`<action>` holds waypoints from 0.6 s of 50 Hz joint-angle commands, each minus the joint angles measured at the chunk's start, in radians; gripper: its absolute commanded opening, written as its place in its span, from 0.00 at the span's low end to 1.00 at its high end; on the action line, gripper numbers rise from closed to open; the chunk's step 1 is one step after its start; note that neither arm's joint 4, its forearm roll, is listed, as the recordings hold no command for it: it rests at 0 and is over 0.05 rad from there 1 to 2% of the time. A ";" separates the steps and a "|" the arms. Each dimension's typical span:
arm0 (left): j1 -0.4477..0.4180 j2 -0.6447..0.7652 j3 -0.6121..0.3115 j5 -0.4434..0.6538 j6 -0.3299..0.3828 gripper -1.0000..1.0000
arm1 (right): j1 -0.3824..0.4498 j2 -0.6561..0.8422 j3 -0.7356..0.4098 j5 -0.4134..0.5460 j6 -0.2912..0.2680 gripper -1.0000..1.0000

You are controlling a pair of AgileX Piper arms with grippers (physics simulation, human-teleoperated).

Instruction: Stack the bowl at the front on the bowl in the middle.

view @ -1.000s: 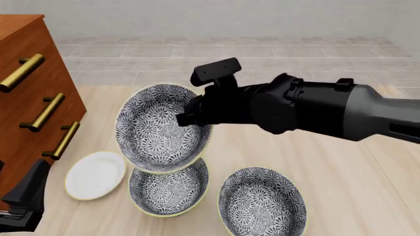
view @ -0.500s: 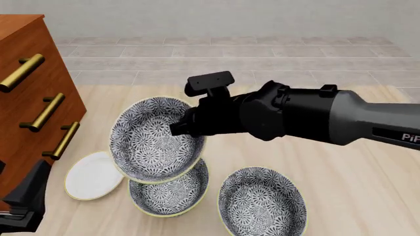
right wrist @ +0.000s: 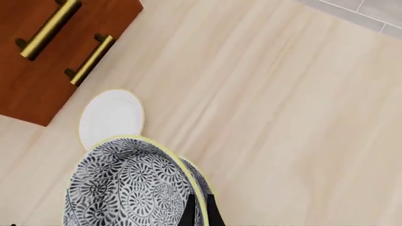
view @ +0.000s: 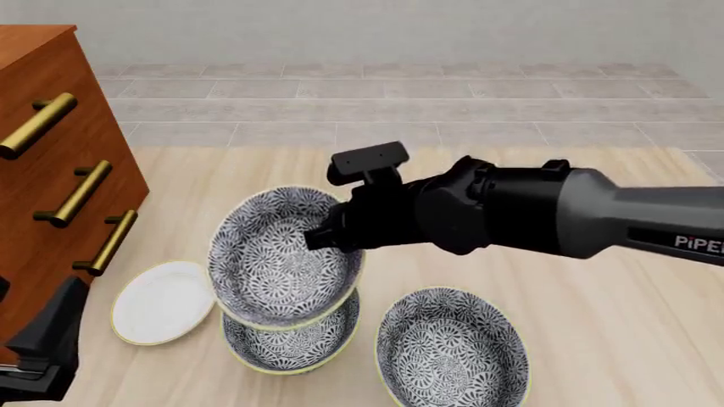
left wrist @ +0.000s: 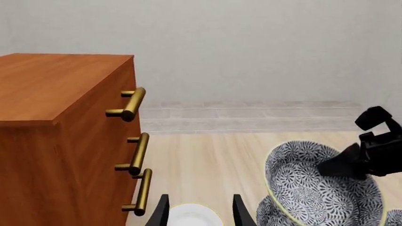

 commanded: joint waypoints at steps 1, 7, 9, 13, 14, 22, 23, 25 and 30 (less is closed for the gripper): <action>-0.005 0.000 0.001 -0.002 0.001 1.00 | 0.001 0.001 0.014 -0.015 0.000 0.00; 0.000 0.000 0.002 0.004 0.029 1.00 | 0.013 -0.010 0.017 -0.017 -0.004 0.00; 0.007 0.000 0.001 -0.011 0.059 1.00 | 0.013 -0.011 0.015 -0.016 -0.003 0.00; 0.003 0.000 -0.001 -0.011 0.005 1.00 | 0.017 -0.002 0.022 -0.027 0.008 0.00; 0.003 0.000 -0.001 -0.011 0.005 1.00 | 0.017 -0.002 0.022 -0.027 0.008 0.00; -0.002 0.000 -0.001 -0.016 0.005 1.00 | 0.023 0.010 0.038 -0.050 0.013 0.00; -0.002 0.000 -0.001 -0.016 0.005 1.00 | 0.021 0.014 0.038 -0.053 0.013 0.00; -0.002 0.000 -0.001 -0.016 0.004 1.00 | 0.022 0.019 0.043 -0.059 0.013 0.00; -0.004 0.000 -0.001 -0.015 0.004 1.00 | 0.021 0.025 0.050 -0.070 0.013 0.00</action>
